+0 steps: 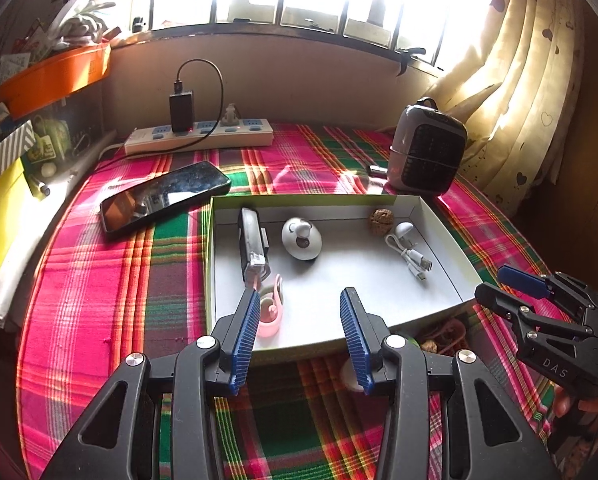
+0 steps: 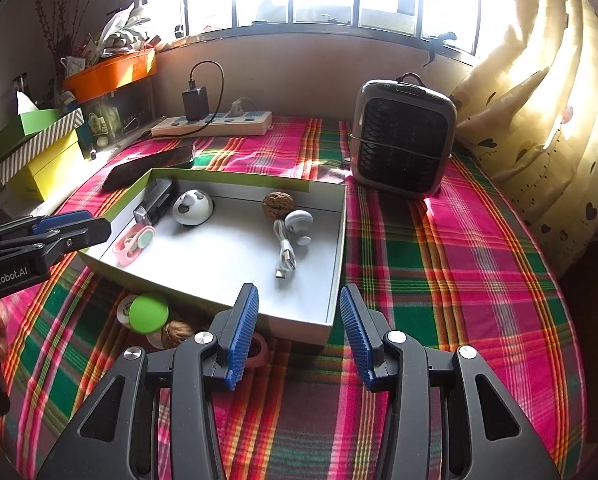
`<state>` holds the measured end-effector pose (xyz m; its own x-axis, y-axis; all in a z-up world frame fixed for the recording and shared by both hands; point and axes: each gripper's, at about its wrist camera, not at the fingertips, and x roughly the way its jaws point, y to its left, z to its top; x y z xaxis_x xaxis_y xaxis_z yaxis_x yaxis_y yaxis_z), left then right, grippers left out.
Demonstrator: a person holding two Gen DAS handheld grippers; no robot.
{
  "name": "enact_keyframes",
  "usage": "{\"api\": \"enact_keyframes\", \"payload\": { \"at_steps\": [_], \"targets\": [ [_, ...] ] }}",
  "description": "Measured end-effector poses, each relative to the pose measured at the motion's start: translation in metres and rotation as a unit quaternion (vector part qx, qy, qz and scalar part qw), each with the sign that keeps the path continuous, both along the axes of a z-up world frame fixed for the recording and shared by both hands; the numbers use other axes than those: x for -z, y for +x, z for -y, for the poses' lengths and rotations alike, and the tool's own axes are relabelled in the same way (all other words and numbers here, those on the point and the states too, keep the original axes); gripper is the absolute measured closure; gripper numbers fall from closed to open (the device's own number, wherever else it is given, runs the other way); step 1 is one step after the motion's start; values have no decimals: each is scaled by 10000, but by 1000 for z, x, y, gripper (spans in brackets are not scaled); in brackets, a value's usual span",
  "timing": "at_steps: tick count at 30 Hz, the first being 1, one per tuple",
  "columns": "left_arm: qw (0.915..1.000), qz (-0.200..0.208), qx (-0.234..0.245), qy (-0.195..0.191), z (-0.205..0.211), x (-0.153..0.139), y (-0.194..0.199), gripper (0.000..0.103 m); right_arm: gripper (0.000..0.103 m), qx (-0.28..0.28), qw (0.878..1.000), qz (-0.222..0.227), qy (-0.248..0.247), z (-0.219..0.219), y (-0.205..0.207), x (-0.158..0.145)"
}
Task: Organize objects
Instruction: 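Withdraw both open grippers toward the green ball and pink clip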
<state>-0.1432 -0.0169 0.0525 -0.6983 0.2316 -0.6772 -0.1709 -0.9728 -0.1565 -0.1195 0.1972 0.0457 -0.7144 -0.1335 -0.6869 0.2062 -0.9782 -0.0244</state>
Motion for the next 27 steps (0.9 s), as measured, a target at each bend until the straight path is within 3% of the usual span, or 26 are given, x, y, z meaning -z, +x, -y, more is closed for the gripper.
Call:
{"api": "enact_keyframes", "payload": {
  "at_steps": [20,27],
  "targets": [
    [9987,403,51,311,3,27,24,63,59,-183,9974,546,-422,5,1,27],
    [9983,467,99,348,2,31,23,63,59,-519,9935,710,-718,9,1,32]
  ]
}}
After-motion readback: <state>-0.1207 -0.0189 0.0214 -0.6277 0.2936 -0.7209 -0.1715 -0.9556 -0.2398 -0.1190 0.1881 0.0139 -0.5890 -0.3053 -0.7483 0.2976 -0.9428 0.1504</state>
